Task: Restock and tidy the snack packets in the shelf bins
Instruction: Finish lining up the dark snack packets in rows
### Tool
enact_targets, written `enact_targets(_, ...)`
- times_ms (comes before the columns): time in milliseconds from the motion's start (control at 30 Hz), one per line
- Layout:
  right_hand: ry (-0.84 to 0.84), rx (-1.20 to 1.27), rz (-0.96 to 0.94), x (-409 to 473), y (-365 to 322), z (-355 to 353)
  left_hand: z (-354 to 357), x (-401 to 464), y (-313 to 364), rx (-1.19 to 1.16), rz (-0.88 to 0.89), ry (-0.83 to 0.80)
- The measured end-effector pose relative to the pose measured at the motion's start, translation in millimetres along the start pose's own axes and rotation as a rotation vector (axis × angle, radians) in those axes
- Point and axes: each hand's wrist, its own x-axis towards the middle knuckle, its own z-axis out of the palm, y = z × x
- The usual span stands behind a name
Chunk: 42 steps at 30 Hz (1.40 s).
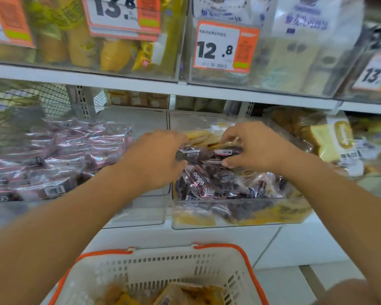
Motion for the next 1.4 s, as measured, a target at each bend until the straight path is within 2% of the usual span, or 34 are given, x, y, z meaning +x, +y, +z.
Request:
enact_targets(200,0.014,-0.172,0.134,-9.7,-1.6,6.5,6.8,23.3,12.0,0.255,-0.138,0.049)
enact_targets(300,0.044,-0.22,0.081,-12.0,-7.7,18.1,9.6,31.3,10.3,0.25,-0.135,0.093)
enact_targets(433,0.076,-0.236,0.035,-7.4,-5.4,32.1,2.4,23.6,-3.0,0.025,-0.102,0.191)
enact_targets(533,0.185,-0.269,-0.006,-2.9,-0.8,38.2,-11.1,9.5,-10.0,-0.149,-0.086,0.369)
enact_targets(633,0.281,-0.191,-0.035,-3.5,1.6,29.4,-21.5,-3.7,-19.4,-0.327,-0.108,0.457)
enact_targets(733,0.474,-0.01,-0.1,-9.7,3.0,6.1,-27.2,-14.5,-31.4,-0.467,-0.162,0.473)
enact_targets(833,0.569,0.403,-0.059,-18.7,-3.4,-16.6,-40.5,-23.7,-44.2,-0.65,-0.271,0.464)
enact_targets(967,0.496,1.095,-0.003,-22.3,-40.8,-25.1,-56.8,-38.2,-72.6,-0.562,-0.279,0.386)
enact_targets(1067,0.381,1.354,0.029,-9.3,-76.5,-21.1,-48.0,-52.2,-94.9,-0.494,-0.263,0.2)
enact_targets(1133,0.362,1.287,0.048,4.0,-100.2,-11.9,-32.8,-58.6,-108.7,-0.353,-0.234,0.125)
enact_targets(1233,0.419,0.76,-0.03,23.3,-131.0,19.6,-17.6,-63.6,-121.1,-0.134,-0.213,0.058)
enact_targets(1267,0.44,0.664,-0.063,26.5,-140.4,29.7,-16.1,-63.6,-124.1,-0.113,-0.219,0.048)
enact_targets(1400,0.545,0.576,-0.112,42.6,-153.0,50.2,-19.3,-62.4,-126.3,-0.033,-0.248,0.015)
